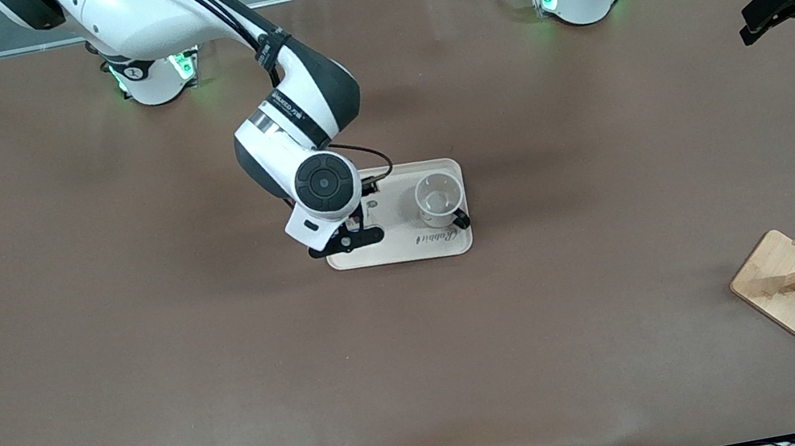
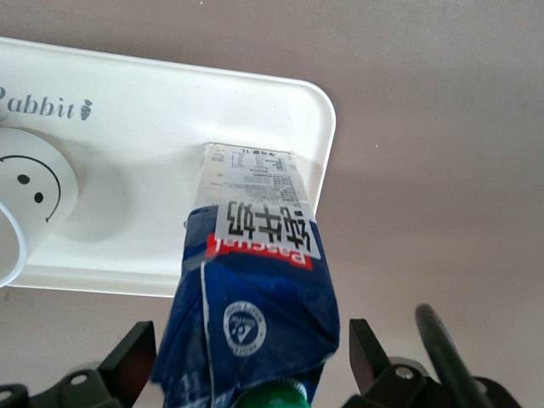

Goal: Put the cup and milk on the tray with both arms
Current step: 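Lower the milk carton onto the tray and open the right gripper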

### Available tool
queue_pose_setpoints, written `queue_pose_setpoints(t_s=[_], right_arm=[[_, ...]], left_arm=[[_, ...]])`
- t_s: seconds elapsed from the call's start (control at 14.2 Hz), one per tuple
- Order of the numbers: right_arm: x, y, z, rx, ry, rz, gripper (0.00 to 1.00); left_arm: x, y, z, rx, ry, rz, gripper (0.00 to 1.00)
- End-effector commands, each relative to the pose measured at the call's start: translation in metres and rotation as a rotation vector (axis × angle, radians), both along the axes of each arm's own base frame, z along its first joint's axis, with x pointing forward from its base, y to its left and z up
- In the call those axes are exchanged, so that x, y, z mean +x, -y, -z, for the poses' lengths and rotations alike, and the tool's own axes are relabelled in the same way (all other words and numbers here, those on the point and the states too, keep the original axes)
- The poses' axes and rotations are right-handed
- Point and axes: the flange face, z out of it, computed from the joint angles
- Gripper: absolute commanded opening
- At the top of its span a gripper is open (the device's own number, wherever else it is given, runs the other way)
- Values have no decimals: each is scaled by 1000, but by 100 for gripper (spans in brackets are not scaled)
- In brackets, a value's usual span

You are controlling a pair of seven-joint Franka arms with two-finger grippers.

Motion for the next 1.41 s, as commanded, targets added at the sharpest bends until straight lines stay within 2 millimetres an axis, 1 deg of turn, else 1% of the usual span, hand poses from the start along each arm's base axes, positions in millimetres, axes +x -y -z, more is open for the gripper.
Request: queue_pose_setpoints(t_s=[0.0, 0.14, 0.21, 0.28, 0.35, 0.42, 0.49, 0.56, 0.63, 0.7, 0.78, 0.92, 0.99, 1.06, 1.13, 1.2, 1.27, 1.34], right_arm=[[4, -6, -11, 8, 23, -5, 100], [11, -3, -33, 29, 46, 1, 100], [14, 0, -38, 31, 49, 5, 100], [16, -1, -45, 41, 63, 6, 100], [25, -4, -75, 82, 113, 5, 100], [34, 1, -111, 116, 166, 20, 100], [46, 23, -127, 121, 162, 55, 100], [60, 55, -143, 128, 145, 111, 100], [72, 91, -169, 134, 157, 164, 100], [81, 126, -188, 132, 167, 211, 100], [84, 154, -205, 119, 168, 239, 100], [80, 211, -248, 108, 173, 301, 100], [71, 225, -273, 111, 206, 295, 100], [64, 240, -281, 83, 225, 267, 100], [60, 262, -290, 75, 240, 219, 100], [52, 287, -298, 84, 238, 176, 100], [40, 298, -305, 86, 247, 162, 100], [31, 313, -305, 77, 240, 176, 100]], left_arm=[[-5, 14, -1, -12, 8, 20, 100], [-7, 16, -3, -10, 11, 23, 100], [-6, 17, -6, 0, 21, 28, 100], [-5, 15, -7, 1, 29, 28, 100], [-4, 15, -7, -1, 35, 30, 100], [-4, 16, -7, -1, 36, 30, 100], [-4, 17, -6, -1, 33, 31, 100], [-3, 17, -5, -1, 30, 31, 100], [-2, 16, -3, -3, 29, 30, 100], [-1, 17, -4, -4, 33, 30, 100], [0, 18, -3, -4, 35, 31, 100], [0, 17, -3, -4, 36, 31, 100], [-1, 16, -4, -4, 38, 31, 100], [-1, 17, -4, -4, 36, 33, 100], [-2, 17, -3, -4, 32, 33, 100], [-2, 17, -3, -3, 30, 33, 100], [-2, 16, -4, -4, 32, 33, 100], [-2, 14, -4, -4, 32, 35, 100]])
